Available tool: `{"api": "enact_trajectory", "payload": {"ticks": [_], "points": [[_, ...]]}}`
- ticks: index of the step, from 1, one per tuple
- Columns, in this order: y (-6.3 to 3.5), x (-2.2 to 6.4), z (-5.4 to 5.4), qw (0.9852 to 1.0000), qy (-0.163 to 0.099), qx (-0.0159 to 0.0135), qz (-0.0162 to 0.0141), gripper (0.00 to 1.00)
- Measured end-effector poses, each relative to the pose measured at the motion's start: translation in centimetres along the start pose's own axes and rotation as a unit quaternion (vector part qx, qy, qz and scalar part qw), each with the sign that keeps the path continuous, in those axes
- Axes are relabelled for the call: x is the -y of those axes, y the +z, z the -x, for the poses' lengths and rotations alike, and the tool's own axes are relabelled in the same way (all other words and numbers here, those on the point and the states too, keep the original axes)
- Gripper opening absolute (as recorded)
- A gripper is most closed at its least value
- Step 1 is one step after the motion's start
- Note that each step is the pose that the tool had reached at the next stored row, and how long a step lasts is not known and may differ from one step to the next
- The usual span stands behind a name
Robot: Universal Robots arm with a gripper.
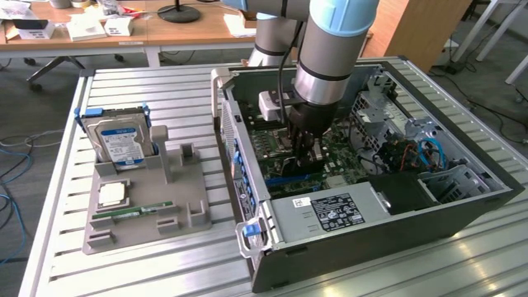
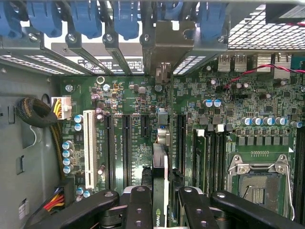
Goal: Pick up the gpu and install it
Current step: 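Insert the gpu into the slot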
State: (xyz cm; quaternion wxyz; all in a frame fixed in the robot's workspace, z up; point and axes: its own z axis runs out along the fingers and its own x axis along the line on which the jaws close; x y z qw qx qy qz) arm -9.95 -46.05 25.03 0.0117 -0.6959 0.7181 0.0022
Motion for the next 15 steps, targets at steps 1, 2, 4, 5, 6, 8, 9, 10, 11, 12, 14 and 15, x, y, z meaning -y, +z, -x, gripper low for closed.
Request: {"api": "enact_trajectory", "payload": {"ticks": [1,2,4,5,6,8,9,10,11,12,14,15], "points": [[0.0,0.0,0.0,1.0,0.0,0.0,0.0,0.26],[0.0,0.0,0.0,1.0,0.0,0.0002,0.0,0.26],[0.02,0.0,0.0,1.0,0.0,0.0004,0.0,0.26],[0.04,0.0,-0.01,1.0,0.0,0.0005,0.0,0.26],[0.04,-0.01,-0.01,1.0,0.0,0.0006,0.0,0.26],[0.06,-0.01,-0.02,1.0,0.0,0.0005,0.0,0.26],[0.08,-0.01,-0.02,1.0,0.0,0.0006,0.0001,0.26],[0.11,-0.01,-0.02,1.0,0.0,0.0007,0.0001,0.26],[0.15,-0.01,-0.03,1.0,0.0,0.0007,0.0,0.26],[0.17,-0.01,-0.03,1.0,0.0,0.0007,0.0,0.26],[0.21,-0.01,-0.03,1.0,0.0,0.0006,0.0,0.26],[0.23,-0.01,-0.03,1.0,0.0,0.0006,0.0,0.26]]}}
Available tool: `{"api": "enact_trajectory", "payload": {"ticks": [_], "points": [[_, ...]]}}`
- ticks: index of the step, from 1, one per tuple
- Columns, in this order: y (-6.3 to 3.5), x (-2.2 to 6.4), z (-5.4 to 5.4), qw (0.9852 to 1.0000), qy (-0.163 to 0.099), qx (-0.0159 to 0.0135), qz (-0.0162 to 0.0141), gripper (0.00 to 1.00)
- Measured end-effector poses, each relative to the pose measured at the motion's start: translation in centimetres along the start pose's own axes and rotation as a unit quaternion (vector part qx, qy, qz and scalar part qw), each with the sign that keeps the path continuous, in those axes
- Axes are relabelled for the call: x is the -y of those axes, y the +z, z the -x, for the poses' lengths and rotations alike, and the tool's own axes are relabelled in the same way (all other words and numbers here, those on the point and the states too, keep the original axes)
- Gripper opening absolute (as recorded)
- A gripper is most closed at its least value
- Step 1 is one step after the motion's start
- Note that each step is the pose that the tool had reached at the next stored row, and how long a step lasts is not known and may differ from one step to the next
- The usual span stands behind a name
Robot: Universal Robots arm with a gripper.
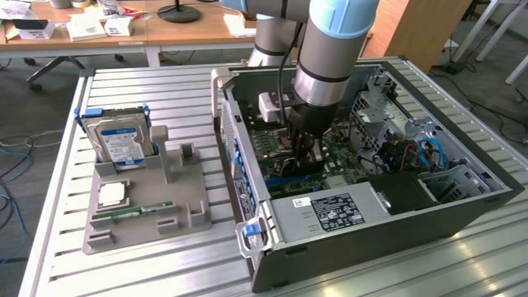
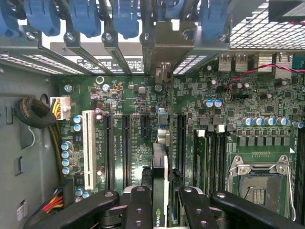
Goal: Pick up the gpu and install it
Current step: 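Insert the gpu into the slot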
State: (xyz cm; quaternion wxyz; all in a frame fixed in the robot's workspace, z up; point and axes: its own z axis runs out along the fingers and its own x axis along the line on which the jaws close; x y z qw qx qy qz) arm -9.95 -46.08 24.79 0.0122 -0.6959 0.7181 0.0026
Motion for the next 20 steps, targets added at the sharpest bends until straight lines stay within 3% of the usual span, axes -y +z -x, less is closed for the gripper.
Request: {"api": "enact_trajectory", "payload": {"ticks": [20], "points": [[0.08,-0.07,0.0,1.0,0.0,0.0,0.0,0.26]]}}
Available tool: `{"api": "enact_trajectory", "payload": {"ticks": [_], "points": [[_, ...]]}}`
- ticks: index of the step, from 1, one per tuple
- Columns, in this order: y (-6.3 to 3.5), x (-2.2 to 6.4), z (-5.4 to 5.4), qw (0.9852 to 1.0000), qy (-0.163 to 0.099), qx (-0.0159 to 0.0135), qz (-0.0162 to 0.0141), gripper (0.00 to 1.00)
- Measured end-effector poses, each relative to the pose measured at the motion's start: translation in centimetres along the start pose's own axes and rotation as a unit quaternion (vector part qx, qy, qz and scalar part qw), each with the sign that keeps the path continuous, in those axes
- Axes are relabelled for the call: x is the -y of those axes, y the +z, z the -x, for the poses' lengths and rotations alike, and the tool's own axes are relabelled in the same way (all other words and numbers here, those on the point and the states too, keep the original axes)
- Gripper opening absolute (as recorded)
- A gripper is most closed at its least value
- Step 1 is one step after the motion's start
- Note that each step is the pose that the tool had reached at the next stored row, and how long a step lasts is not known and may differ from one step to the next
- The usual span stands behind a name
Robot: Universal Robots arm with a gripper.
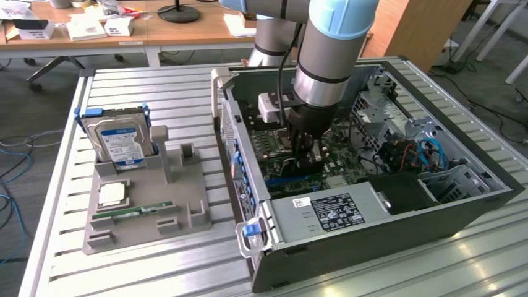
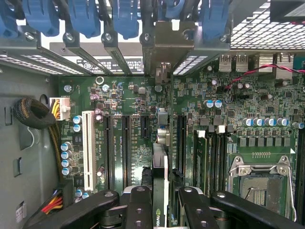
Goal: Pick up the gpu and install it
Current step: 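Insert the gpu into the slot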
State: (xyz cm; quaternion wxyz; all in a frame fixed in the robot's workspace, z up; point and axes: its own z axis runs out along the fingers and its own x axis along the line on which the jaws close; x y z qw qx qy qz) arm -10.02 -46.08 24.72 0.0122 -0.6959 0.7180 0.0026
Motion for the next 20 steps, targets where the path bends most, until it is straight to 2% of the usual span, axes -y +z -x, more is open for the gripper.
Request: {"api": "enact_trajectory", "payload": {"ticks": [10,11,20], "points": [[0.0,0.0,0.0,1.0,0.0,-0.0001,0.0,0.27],[0.0,0.0,0.0,1.0,0.0,0.0,0.0,0.34],[-0.31,0.0,0.01,1.0,0.0,0.0001,0.0,0.34]]}}
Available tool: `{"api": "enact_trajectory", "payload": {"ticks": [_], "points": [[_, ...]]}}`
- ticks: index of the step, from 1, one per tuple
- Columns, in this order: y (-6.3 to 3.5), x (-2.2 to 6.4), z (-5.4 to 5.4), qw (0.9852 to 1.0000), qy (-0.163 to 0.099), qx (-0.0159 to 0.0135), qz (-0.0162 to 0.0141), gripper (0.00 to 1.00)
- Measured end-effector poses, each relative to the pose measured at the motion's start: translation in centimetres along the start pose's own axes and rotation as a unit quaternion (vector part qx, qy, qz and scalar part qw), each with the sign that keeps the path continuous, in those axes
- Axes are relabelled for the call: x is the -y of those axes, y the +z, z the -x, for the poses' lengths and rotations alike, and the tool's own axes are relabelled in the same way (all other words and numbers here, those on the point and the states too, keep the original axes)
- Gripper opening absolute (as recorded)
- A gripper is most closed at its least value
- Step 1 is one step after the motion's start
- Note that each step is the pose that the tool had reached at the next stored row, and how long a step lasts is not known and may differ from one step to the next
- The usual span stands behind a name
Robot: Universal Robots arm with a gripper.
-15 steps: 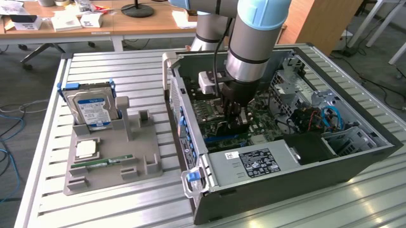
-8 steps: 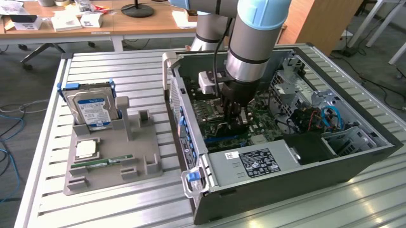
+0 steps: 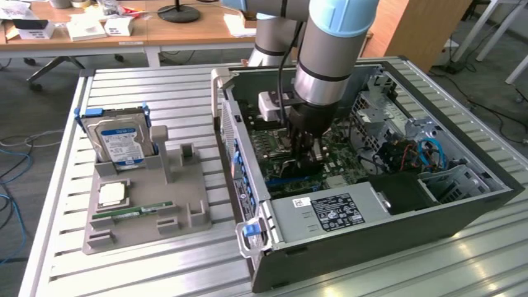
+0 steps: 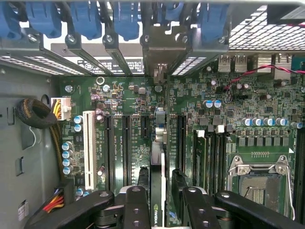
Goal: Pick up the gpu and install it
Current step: 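Insert the gpu into the slot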
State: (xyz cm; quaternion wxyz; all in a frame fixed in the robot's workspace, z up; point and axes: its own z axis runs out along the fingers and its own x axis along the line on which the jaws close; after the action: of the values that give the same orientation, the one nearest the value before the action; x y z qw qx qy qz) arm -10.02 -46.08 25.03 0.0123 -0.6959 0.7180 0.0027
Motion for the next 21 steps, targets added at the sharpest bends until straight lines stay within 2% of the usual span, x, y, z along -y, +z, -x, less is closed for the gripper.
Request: {"api": "enact_trajectory", "payload": {"ticks": [11,21], "points": [[-1.27,0.02,0.0,1.0,0.0,0.0003,0.0,0.34],[-1.81,0.04,0.1,1.0,0.0,0.0004,-0.0001,0.34]]}}
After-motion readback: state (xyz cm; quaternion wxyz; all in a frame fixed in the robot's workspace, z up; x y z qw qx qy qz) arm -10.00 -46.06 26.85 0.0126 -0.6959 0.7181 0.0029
